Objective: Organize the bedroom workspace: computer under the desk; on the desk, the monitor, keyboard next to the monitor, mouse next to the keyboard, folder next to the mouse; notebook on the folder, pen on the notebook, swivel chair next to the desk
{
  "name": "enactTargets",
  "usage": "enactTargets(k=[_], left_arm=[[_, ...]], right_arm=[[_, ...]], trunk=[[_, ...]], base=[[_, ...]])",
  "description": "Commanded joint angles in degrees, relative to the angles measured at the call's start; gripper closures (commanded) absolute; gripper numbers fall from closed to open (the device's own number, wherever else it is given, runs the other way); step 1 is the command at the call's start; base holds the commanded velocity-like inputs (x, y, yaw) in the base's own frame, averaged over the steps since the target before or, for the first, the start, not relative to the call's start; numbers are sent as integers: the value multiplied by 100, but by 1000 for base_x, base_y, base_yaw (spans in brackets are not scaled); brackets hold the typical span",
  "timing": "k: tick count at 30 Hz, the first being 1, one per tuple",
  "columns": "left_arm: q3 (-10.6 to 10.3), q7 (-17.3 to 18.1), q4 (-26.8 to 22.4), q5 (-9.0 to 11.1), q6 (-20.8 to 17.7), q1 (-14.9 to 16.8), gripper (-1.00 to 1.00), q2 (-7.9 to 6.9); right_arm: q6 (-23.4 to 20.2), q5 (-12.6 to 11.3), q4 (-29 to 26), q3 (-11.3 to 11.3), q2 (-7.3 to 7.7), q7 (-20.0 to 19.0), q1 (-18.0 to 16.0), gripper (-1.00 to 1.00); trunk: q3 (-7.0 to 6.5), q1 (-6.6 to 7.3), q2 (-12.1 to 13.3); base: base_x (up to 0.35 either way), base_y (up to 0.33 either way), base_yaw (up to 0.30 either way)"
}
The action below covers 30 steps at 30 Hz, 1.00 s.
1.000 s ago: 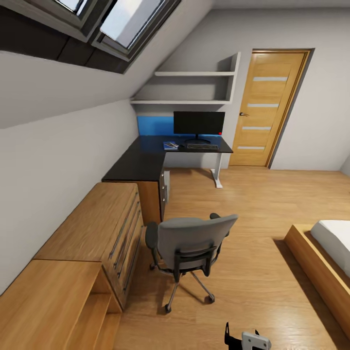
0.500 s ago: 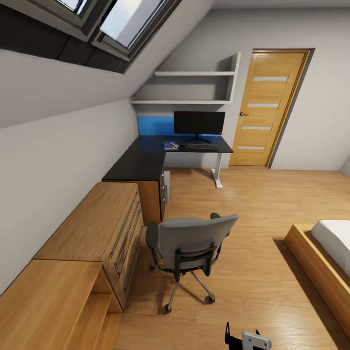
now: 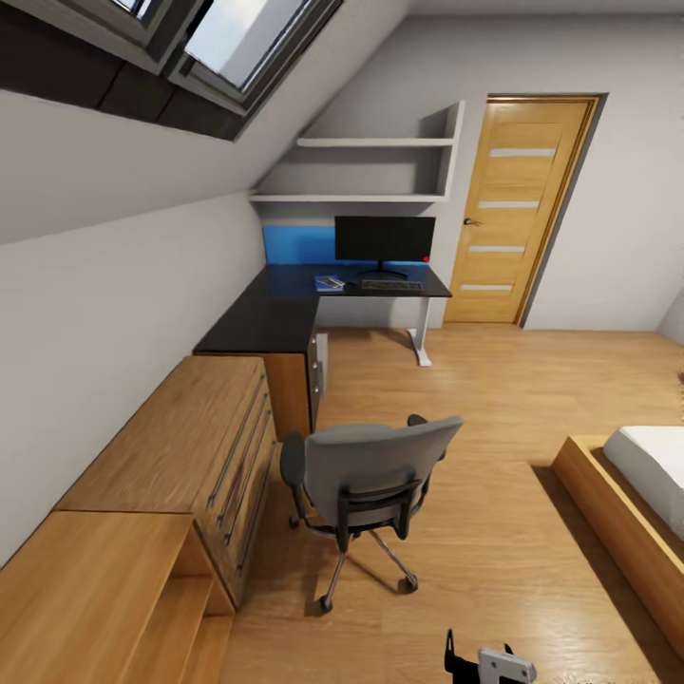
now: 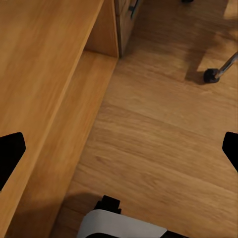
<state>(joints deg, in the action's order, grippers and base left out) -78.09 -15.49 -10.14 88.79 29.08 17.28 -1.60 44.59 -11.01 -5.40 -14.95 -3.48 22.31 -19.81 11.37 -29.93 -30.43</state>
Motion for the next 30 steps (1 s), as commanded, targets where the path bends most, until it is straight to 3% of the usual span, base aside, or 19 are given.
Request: enactTargets(k=[1,15,30], left_arm=[[-49,-57,-23,15,14,4,-100,-7],[-41,-59,-16,16,10,6,-100,103],[-43,-59,-14,16,10,4,-100,119]], right_arm=[[17,-49,4,-50,2,19,-5,-100],[23,-51,-2,-52,4,19,-5,-100],[31,-51,-5,-43,20,20,-5,-100]], trunk=[[29,-25,-51],[281,-332,-613],[539,-662,-1214]], base=[[0,0,-68],[0,0,-14],[0,0,-33]])
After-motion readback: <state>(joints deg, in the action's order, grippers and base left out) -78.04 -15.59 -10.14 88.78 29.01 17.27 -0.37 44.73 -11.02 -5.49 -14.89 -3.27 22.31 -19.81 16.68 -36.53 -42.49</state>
